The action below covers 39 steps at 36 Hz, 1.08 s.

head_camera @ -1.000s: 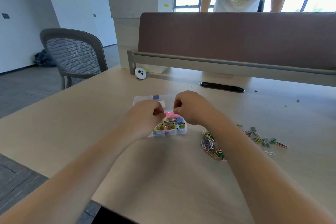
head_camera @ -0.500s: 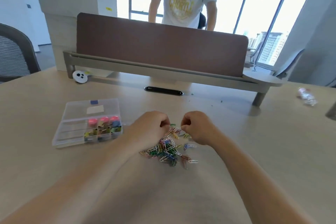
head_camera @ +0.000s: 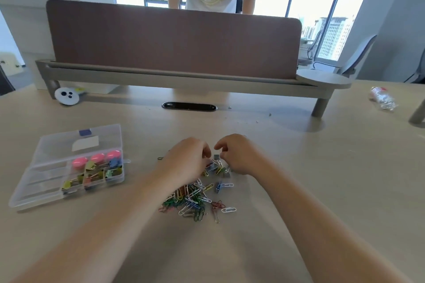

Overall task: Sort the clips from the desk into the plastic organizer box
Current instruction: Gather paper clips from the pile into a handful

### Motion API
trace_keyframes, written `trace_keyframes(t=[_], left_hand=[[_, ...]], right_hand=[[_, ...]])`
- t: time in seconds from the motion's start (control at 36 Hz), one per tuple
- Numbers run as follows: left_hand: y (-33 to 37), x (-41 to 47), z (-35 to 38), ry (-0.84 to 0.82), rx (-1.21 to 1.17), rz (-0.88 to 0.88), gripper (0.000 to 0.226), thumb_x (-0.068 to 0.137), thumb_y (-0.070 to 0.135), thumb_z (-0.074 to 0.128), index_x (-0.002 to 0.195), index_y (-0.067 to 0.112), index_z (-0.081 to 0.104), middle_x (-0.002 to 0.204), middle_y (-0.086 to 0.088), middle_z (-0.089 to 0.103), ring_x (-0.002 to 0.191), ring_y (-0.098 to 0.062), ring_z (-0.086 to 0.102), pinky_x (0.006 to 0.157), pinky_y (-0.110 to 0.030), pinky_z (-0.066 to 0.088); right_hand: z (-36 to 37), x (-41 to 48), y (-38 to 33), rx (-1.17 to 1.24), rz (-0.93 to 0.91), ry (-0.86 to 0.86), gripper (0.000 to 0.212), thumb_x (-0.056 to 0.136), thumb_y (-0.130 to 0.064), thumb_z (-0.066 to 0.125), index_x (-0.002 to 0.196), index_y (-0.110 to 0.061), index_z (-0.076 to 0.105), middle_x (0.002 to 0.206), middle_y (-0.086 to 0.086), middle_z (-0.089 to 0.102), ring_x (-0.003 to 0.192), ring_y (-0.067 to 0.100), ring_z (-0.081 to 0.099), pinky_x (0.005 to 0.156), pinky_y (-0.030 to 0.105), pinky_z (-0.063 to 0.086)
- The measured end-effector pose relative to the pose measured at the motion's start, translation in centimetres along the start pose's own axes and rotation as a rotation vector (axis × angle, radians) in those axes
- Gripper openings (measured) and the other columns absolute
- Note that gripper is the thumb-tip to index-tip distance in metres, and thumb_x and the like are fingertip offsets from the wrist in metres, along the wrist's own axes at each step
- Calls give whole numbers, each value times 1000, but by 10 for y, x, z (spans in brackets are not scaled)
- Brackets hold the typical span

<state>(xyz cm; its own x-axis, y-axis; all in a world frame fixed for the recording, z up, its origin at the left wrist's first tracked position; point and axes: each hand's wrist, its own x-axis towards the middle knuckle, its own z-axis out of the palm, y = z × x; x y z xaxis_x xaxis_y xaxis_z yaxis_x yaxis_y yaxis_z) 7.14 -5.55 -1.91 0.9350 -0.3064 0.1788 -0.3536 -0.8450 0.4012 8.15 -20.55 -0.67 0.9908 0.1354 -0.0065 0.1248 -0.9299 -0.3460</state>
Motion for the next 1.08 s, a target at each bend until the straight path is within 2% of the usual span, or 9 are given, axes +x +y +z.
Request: trace_keyframes(t=[0.14,0.22,0.33,0.47,0.58,0.75,0.83,1.0,1.08], left_hand=[[-1,8,8,-60,5,24,18,92,26,59,105,25,72,93,2,69,79,-11,63,74,-28,52],[-3,10,12,-64,8,38,17,90,25,61,103,28,73,85,7,63,74,-8,58,67,-22,43],[-7,10,17,-40,18,42,16,87,24,64,101,27,72,90,4,60,78,-13,55,68,-24,40],[-6,7,21,-2,32,76,10,89,25,63,95,23,70,86,4,53,80,-15,53,70,-26,39],[-4,6,22,34,29,84,12,90,22,60,98,22,70,87,5,54,80,-13,52,71,-25,39],[-1,3,8,52,-100,-12,6,90,23,58,85,22,62,85,5,62,75,-12,58,66,-31,50],[-2,0,2,60,-143,-44,5,87,23,61,83,19,60,82,4,61,72,-13,58,62,-31,47],[-4,-5,-5,54,-228,-65,8,83,24,64,78,20,59,75,3,61,58,-12,53,50,-26,36],[-6,-6,-6,51,-224,-63,8,83,24,64,78,21,59,76,3,61,62,-11,54,51,-25,35]], right_hand=[[12,15,3,-13,-12,-25,28,91,-13,62,116,-22,70,116,3,68,99,21,64,90,34,52],[12,18,3,-35,-7,-45,25,89,-9,63,109,-19,73,108,2,69,95,21,65,86,32,53],[11,18,4,-17,-5,-29,17,87,-10,64,97,-19,73,106,4,69,94,23,64,84,31,52],[10,14,7,-18,2,-3,9,88,-11,64,89,-19,67,106,5,65,96,23,62,75,28,45],[8,11,11,3,3,39,21,86,-9,62,73,-24,56,95,2,63,89,20,58,70,28,42],[0,3,14,149,4,94,19,85,-6,61,78,-23,58,87,0,64,78,20,63,64,28,47],[-4,-5,11,209,0,78,26,87,2,53,87,-21,66,80,0,66,63,16,65,56,23,49],[-3,-14,3,164,-19,45,31,89,2,45,95,-11,73,81,0,62,71,13,56,52,16,38],[3,-16,0,100,-62,50,23,90,-6,54,103,-11,72,98,1,67,80,11,54,65,17,39]])
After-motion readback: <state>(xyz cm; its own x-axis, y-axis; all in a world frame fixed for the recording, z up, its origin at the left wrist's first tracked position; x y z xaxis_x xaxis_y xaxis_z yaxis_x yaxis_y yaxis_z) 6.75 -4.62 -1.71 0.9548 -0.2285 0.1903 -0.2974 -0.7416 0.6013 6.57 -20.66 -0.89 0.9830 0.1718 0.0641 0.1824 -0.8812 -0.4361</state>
